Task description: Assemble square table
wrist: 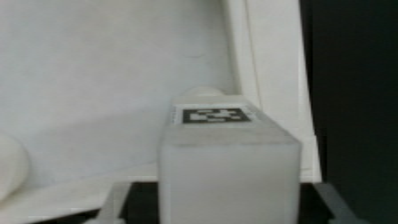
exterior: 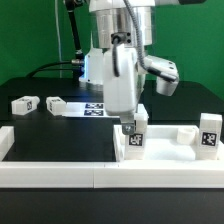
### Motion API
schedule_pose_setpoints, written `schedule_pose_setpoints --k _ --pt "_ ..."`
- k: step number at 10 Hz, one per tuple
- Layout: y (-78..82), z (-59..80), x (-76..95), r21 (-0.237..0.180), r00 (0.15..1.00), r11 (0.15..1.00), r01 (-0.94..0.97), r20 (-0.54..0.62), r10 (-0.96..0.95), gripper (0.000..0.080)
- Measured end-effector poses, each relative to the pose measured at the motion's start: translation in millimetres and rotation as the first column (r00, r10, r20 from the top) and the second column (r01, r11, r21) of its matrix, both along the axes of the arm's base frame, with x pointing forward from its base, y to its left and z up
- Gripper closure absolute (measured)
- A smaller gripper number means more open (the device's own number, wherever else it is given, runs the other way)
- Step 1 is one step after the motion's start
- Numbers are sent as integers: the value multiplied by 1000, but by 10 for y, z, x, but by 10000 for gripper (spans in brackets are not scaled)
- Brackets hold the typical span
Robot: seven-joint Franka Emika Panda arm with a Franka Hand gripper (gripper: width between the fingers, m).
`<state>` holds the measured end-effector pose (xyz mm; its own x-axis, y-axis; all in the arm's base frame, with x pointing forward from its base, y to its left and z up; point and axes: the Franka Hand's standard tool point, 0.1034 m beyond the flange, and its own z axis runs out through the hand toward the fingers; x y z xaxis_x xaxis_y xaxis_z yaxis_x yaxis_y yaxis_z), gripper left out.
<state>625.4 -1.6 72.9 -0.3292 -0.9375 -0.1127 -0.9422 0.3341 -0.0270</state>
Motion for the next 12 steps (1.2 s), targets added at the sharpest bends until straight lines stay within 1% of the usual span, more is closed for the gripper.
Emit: schedule_pose_setpoints --k 1,2,3,4,5,6,7,9,11,12 --pt "-1 5 -1 1 997 997 71 -7 -71 509" --pt "-6 4 -2 2 998 998 61 -6 -61 489" --pt "-6 -3 -12 -8 999 999 -54 0 54 489" --pt "1 -13 -34 -15 985 985 -170 -2 170 311" --pt "5 -12 -35 -35 942 942 -334 -1 334 311" --pt "17 -7 -22 -51 888 887 -460 7 460 182" --pt "27 -8 -18 -59 845 844 -533 13 534 159" --pt "15 -8 -19 -66 789 788 -612 16 614 152" --pt "19 -12 -21 -82 665 664 -743 16 746 150" --pt "50 -39 -34 -102 527 523 -846 -13 850 150"
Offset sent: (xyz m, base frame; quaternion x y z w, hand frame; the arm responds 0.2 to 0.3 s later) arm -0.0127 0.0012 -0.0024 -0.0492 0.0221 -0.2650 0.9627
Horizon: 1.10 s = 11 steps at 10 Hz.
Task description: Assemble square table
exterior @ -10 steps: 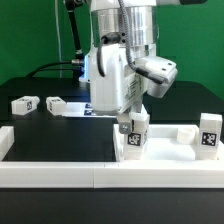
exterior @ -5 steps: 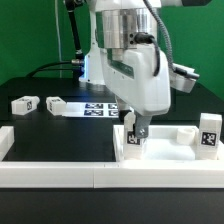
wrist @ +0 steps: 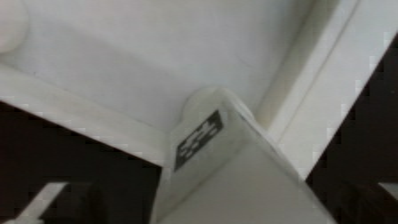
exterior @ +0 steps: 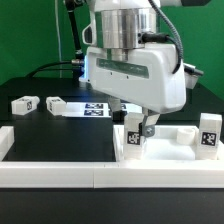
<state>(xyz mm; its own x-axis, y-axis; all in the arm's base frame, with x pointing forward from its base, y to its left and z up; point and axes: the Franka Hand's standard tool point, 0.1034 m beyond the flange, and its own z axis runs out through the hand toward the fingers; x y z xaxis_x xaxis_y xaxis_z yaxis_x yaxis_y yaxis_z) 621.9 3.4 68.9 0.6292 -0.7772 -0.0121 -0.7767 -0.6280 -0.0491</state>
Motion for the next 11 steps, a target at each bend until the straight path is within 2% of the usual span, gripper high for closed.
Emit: schedule_pose_setpoints --k 2,3,6,8,11 --pt "55 -29 34 -44 961 960 -276 20 277 150" --pt "84 -20 40 -49 941 941 -336 22 337 150" --pt "94 -18 42 -49 937 937 -346 24 347 162" --pt "93 -20 39 -42 969 968 -246 24 247 514" --pt "89 -22 37 -30 999 998 -47 23 47 510"
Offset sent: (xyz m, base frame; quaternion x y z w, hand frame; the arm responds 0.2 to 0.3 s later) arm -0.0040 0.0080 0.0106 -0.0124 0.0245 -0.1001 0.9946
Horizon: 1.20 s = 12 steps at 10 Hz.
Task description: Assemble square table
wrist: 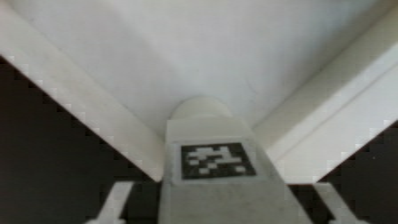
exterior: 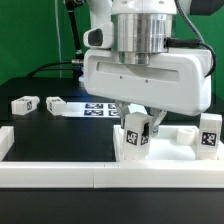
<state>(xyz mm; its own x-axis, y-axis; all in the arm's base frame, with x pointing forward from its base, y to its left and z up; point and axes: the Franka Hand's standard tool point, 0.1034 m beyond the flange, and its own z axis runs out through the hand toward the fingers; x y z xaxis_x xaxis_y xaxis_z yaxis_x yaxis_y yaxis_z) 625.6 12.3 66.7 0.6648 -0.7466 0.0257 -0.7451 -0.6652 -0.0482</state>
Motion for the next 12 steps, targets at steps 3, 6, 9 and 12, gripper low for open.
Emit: schedule_pose_setpoints --k 3,6,9,12 --pt "-38 -1 1 40 958 958 285 -7 -285 510" --pt "-64 -7 -14 157 769 755 636 -53 -637 509" --pt "-43 -15 1 179 543 520 835 -119 -831 509" --pt "-39 -15 2 170 468 445 879 -136 -873 509"
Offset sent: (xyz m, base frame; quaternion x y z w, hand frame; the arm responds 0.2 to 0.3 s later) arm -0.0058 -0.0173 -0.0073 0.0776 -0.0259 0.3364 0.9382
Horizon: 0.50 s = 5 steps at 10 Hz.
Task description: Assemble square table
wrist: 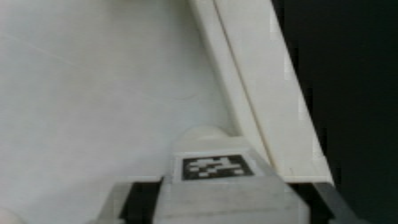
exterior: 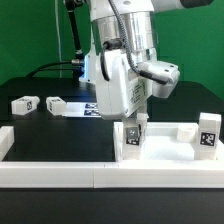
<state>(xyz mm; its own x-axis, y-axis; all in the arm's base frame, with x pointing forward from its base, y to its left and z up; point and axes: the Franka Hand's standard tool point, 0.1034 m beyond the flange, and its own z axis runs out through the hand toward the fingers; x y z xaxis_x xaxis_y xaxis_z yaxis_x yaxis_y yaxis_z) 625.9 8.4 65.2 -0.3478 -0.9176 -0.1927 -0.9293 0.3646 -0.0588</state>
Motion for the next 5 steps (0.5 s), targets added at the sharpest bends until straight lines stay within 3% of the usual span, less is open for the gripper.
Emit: schedule_pose_setpoints --k 4,5 --pt "-23 -2 -23 -17 998 999 51 -24 -51 506" --pt "-22 7 -21 -18 999 999 37 -21 -37 329"
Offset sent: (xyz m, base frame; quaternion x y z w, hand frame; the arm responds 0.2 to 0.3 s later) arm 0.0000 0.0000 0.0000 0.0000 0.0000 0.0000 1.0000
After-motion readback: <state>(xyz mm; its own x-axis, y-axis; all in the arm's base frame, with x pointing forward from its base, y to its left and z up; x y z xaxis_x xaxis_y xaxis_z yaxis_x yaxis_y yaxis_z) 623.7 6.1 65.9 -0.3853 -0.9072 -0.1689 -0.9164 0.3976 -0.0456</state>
